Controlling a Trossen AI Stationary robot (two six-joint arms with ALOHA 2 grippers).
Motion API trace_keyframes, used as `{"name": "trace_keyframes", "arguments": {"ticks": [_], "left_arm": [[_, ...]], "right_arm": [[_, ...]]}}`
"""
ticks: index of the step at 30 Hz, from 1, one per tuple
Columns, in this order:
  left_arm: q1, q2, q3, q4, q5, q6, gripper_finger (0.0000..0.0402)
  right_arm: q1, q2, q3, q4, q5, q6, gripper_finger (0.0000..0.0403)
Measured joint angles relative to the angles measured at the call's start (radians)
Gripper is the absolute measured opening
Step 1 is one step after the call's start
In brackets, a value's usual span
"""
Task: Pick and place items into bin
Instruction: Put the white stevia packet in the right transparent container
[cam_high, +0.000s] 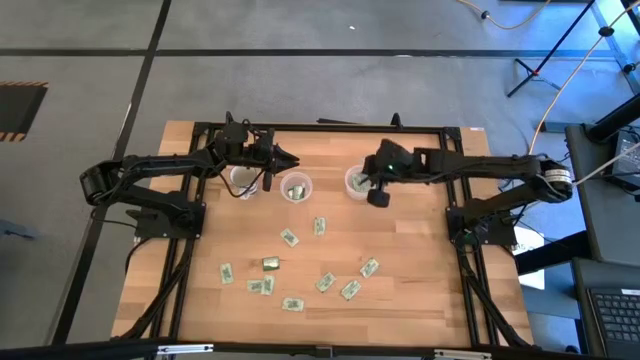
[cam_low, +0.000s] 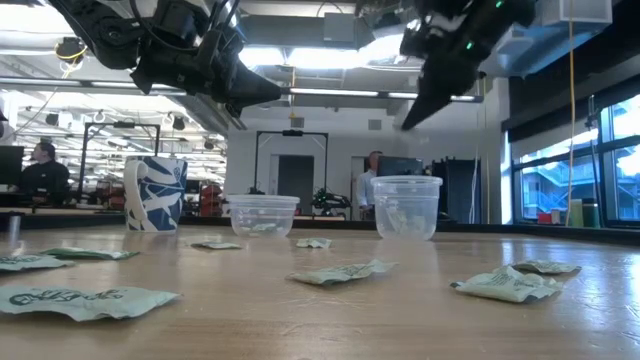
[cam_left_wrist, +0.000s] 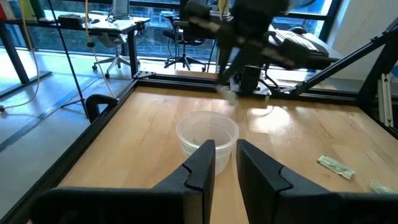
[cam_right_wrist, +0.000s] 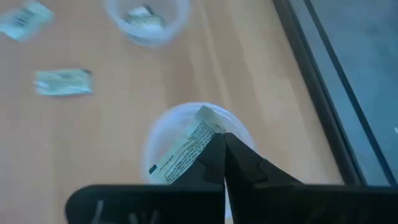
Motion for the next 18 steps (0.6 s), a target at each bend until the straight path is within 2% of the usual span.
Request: {"name": "trace_keyframes", "arguments": {"ticks": [6, 18], "left_arm": [[0.0, 0.0, 0.0, -0.001, 0.0, 0.0, 0.0061], [0.0, 0.0, 0.0, -0.007, 0.0, 0.0, 0.0061]], "right_arm": [[-0.051, 0.102, 0.0, 0.058, -0.002, -0.032, 0.0], [-0.056, 0.276, 0.0, 0.06, -0.003, -0.051, 0.0]]}}
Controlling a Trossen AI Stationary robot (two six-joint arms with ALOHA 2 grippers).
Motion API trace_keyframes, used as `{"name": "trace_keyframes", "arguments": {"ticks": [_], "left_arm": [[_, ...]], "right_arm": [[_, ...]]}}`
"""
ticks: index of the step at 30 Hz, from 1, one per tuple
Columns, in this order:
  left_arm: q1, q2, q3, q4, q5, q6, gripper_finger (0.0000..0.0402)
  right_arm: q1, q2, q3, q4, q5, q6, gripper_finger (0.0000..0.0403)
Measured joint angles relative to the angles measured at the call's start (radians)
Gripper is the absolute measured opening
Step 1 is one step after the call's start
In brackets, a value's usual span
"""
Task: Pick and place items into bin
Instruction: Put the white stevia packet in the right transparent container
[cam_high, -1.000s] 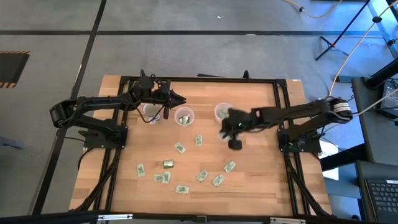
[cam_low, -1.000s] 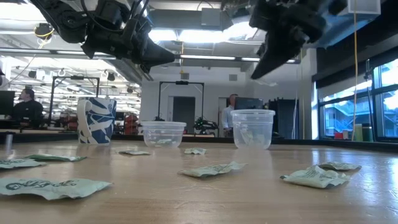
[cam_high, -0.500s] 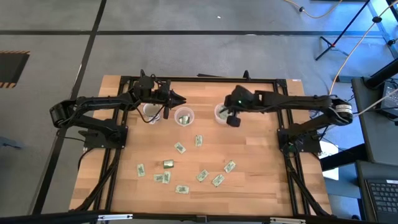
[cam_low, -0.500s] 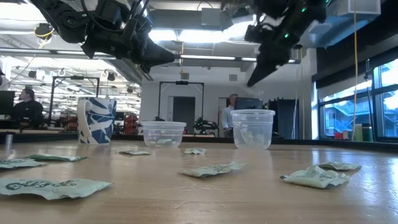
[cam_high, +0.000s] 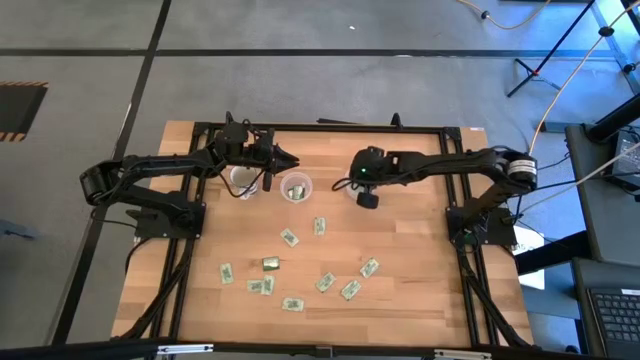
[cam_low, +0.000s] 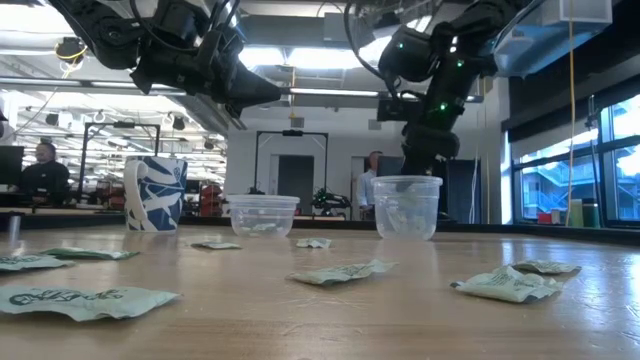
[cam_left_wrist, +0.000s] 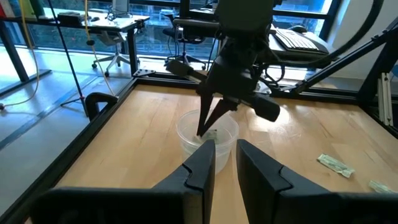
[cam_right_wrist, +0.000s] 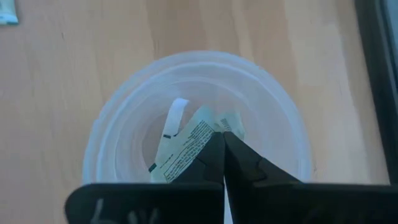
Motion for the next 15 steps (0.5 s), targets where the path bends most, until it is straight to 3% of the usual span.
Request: {"name": "trace_keyframes", "arguments": {"ticks": [15], "left_arm": [[0.0, 0.0, 0.0, -0.001, 0.0, 0.0, 0.0061]], "right_arm": [[-0.003, -0.009, 0.004, -0.041, 0.022, 0.002, 0.0077]]}}
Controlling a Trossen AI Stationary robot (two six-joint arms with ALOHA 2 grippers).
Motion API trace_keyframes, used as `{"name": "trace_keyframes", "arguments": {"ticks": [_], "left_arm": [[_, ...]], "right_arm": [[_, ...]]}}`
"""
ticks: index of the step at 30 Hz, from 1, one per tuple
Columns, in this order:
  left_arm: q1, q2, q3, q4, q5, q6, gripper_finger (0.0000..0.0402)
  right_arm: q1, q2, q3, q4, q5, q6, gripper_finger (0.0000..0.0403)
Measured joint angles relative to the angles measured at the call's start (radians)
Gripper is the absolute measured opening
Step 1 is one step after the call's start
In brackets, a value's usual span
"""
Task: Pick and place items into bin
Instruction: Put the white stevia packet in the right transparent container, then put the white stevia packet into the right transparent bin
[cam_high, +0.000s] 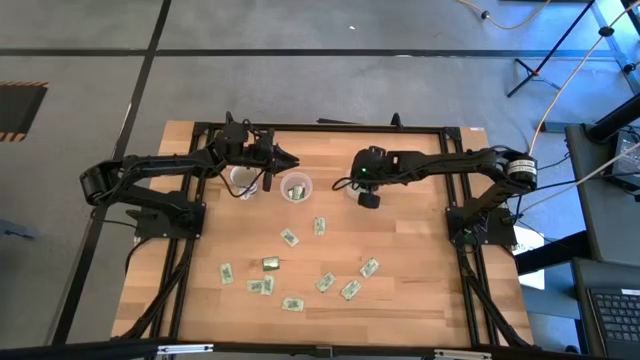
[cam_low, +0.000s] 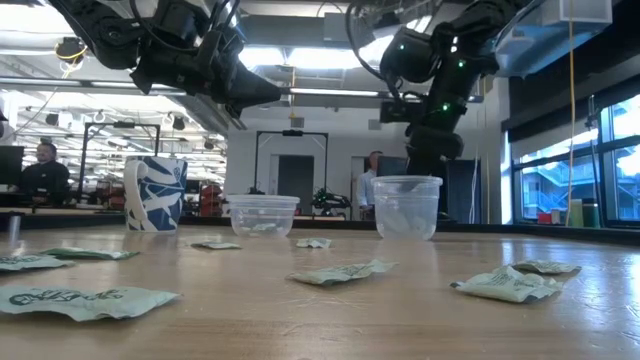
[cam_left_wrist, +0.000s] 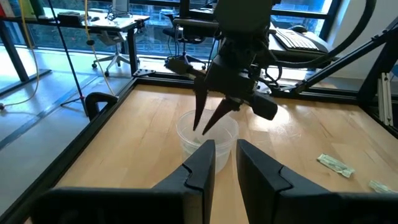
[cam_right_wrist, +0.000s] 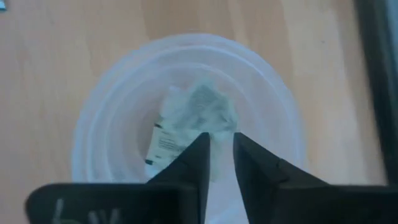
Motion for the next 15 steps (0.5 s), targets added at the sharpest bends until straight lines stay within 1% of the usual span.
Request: {"name": "trace_keyframes", "arguments": {"ticks": [3, 5, 8, 10, 15], "left_arm": [[0.0, 0.0, 0.0, 0.0, 0.0, 0.0, 0.0061], [0.0, 0.0, 0.0, 0.0, 0.0, 0.0, 0.0061], [0.0, 0.0, 0.0, 0.0, 0.0, 0.0, 0.0061], [0.0, 0.0, 0.0, 0.0, 0.0, 0.0, 0.0061], [0.0, 0.0, 0.0, 0.0, 0.0, 0.0, 0.0061]], "right_arm": [[0.007, -0.03, 0.038, -0.08, 0.076, 0.033, 0.0089], [0.016, -0.058, 0.068, -0.13, 0.108, 0.053, 0.0092], [0.043, -0.111, 0.103, -0.184, 0.1, 0.079, 0.0091], [0.07, -0.153, 0.115, -0.223, 0.051, 0.106, 0.009], [0.152, -0.234, 0.118, -0.28, -0.172, 0.208, 0.009]]}}
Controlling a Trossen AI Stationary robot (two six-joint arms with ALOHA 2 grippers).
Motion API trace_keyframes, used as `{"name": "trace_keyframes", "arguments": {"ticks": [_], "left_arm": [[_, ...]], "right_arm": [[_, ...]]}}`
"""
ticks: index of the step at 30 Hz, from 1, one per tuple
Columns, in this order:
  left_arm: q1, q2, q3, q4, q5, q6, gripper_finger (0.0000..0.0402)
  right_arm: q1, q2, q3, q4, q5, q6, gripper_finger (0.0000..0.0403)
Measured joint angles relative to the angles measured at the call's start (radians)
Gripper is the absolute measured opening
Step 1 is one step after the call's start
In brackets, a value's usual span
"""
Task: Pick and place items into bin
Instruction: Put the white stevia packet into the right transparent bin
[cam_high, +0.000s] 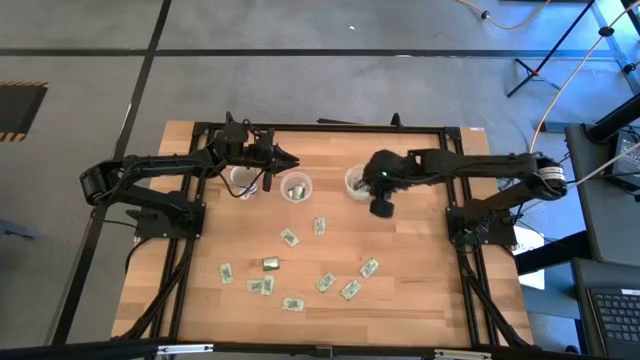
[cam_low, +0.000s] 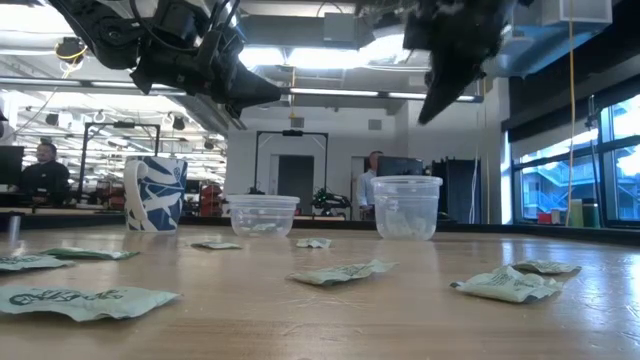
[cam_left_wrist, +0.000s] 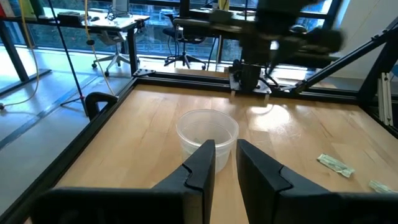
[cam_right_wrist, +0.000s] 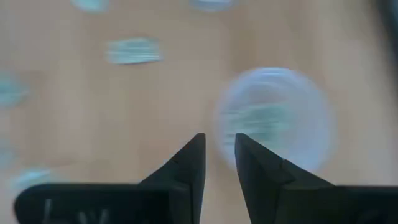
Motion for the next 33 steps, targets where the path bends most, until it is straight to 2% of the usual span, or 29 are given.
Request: {"name": "trace_keyframes", "arguments": {"ticks": [3, 10, 19, 25, 33], "left_arm": [[0.0, 0.0, 0.0, 0.0, 0.0, 0.0, 0.0061], [0.0, 0.0, 0.0, -0.003, 0.0, 0.0, 0.0061], [0.0, 0.0, 0.0, -0.006, 0.0, 0.0, 0.0061], [0.001, 0.0, 0.0, -0.013, 0.0, 0.042, 0.0061], [0.001, 0.0, 0.0, -0.014, -0.003, 0.087, 0.0061]], "right_arm": [[0.078, -0.012, 0.0, -0.035, -0.069, 0.005, 0.009], [0.241, -0.006, -0.089, 0.034, -0.071, 0.085, 0.0091], [0.404, 0.026, -0.271, 0.423, -0.072, 0.027, 0.0091], [0.466, 0.106, -0.305, 0.594, -0.071, 0.021, 0.0091], [0.521, 0.214, -0.3, 0.565, -0.071, 0.001, 0.009]]}}
